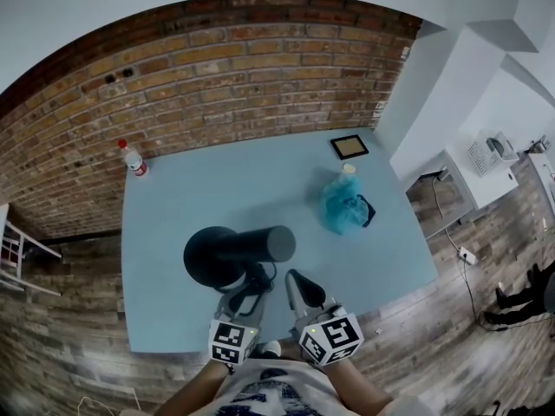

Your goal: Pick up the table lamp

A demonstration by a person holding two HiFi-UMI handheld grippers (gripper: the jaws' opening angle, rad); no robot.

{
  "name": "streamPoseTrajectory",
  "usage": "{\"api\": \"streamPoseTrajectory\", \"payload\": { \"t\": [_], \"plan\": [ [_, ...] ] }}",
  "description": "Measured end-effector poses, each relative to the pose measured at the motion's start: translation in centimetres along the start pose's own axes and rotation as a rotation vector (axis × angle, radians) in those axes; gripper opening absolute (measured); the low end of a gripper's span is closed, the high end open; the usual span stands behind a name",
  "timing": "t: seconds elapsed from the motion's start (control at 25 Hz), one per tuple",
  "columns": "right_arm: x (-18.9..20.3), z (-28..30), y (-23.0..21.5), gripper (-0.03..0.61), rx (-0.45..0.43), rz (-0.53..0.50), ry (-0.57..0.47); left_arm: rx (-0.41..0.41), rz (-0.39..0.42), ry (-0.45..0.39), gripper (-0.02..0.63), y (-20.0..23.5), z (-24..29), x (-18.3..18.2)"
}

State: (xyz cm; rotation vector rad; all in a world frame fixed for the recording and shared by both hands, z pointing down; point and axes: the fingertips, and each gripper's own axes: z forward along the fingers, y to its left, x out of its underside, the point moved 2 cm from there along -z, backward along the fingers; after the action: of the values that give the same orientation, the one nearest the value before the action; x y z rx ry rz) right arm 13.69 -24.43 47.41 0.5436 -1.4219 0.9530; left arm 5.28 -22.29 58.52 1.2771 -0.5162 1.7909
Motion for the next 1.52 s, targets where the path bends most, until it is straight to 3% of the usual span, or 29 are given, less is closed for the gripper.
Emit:
{"api": "streamPoseTrajectory", "payload": {
  "t": [0.28,0.64,0.8,0.96,1.16,1.24,1.36,1.52],
  "plan": [
    [0.1,0.7,-0.1,-0.002,-0.022,-0.014,0.018,-0.001,-0.022,0.015,0.146,0.3,1.4,0.5],
    [0.1,1.5,-0.4,-0.002,-0.030,-0.023,0.031,-0.020,-0.037,0.006,0.146,1.4,3.4,0.7],
    [-0.3,2.1,0.4,-0.002,-0.069,-0.067,0.025,-0.002,-0.032,0.005,0.140,1.6,4.0,0.6],
    [-1.0,3.0,1.9,-0.002,-0.160,-0.065,0.018,-0.010,-0.033,-0.001,0.071,2.2,4.1,0.5],
    [-1.3,3.2,2.5,0.002,-0.206,-0.045,0.012,-0.007,-0.034,-0.006,0.069,2.3,4.1,0.6],
    [-1.4,3.3,2.8,0.061,-0.223,-0.045,0.013,-0.009,-0.039,-0.008,0.069,2.3,4.2,0.6],
    [-1.9,3.5,3.3,0.063,-0.244,-0.044,-0.006,-0.008,-0.044,-0.016,0.069,2.3,4.3,0.9],
    [-3.1,4.3,4.5,0.117,-0.299,-0.049,-0.030,-0.011,-0.057,-0.035,0.069,2.4,4.3,0.9]
  ]
}}
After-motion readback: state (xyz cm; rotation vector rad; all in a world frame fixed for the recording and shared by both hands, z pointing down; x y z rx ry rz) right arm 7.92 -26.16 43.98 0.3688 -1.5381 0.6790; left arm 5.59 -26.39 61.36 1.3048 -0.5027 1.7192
